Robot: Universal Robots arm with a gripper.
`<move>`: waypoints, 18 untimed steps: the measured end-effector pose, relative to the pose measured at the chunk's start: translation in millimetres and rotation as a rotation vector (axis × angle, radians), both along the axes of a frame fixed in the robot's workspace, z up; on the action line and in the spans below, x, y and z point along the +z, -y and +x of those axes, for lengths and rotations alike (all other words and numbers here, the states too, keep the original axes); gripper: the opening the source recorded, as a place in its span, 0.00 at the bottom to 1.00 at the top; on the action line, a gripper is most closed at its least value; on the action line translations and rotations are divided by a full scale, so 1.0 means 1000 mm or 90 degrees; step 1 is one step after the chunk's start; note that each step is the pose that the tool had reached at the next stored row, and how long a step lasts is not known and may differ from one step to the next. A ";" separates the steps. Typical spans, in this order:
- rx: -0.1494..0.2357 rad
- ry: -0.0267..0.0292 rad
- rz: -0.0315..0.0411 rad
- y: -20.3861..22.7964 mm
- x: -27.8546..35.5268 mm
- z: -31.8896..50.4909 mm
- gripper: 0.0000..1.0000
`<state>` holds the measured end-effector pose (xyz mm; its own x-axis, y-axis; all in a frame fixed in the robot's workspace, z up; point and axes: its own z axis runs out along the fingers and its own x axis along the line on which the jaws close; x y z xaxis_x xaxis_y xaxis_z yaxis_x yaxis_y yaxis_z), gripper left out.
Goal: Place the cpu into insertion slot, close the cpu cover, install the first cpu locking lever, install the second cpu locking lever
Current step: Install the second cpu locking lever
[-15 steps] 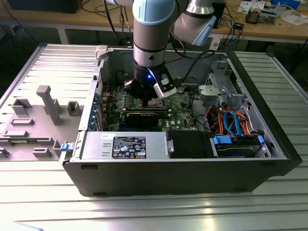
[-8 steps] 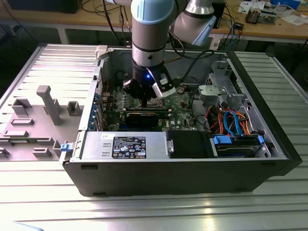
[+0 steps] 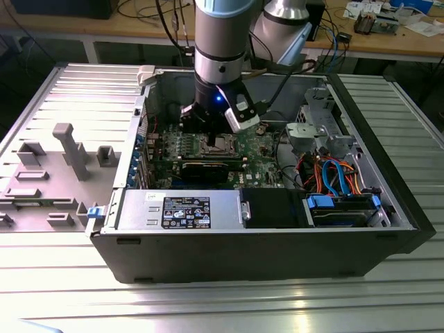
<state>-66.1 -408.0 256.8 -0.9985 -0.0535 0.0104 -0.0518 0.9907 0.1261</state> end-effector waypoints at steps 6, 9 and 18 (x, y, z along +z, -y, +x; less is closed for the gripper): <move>0.000 -0.0004 0.0115 0.0010 -0.0078 -0.0087 0.11; 0.000 -0.0007 0.0114 0.0011 -0.0115 -0.0088 0.11; 0.000 -0.0006 0.0115 0.0010 -0.0118 -0.0087 0.11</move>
